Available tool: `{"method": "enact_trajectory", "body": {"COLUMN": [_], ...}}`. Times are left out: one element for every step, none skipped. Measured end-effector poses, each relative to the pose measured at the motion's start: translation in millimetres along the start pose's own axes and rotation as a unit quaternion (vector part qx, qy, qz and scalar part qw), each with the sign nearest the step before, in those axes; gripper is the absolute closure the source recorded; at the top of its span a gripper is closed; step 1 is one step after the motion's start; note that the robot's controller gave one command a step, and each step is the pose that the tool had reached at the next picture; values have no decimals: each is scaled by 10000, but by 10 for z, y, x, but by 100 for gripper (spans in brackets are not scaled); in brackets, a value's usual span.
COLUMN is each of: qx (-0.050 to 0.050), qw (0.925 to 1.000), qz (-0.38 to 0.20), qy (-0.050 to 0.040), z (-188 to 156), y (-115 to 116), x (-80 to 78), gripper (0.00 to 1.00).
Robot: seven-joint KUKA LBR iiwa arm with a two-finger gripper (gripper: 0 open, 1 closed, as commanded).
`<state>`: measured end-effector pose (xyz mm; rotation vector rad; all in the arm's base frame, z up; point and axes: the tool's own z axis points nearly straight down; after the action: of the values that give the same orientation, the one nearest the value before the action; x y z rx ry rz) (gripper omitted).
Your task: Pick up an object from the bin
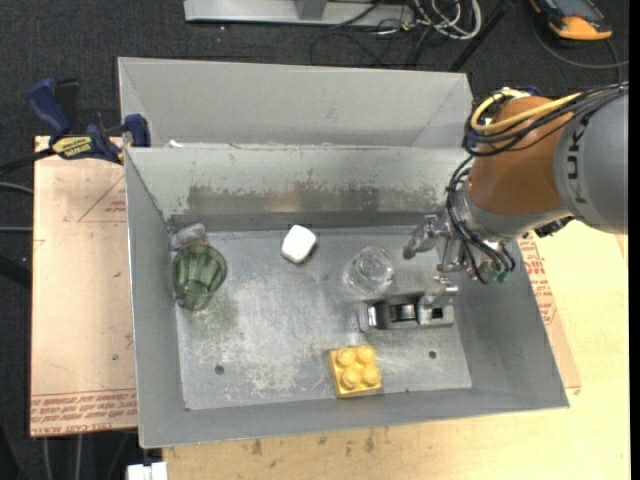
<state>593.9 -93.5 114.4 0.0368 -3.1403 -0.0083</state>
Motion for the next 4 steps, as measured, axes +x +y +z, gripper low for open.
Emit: {"method": "enact_trajectory", "body": {"qx": [5,60,19,-3], "qw": [10000,9994,9990,9954], "qz": [-42,-341,-442,-955], "qy": [57,63,29,13], "z": [22,54,389,370], "y": [-20,186,242,198], "x": [37,95,148,156], "gripper": [0,0,0,100]}}
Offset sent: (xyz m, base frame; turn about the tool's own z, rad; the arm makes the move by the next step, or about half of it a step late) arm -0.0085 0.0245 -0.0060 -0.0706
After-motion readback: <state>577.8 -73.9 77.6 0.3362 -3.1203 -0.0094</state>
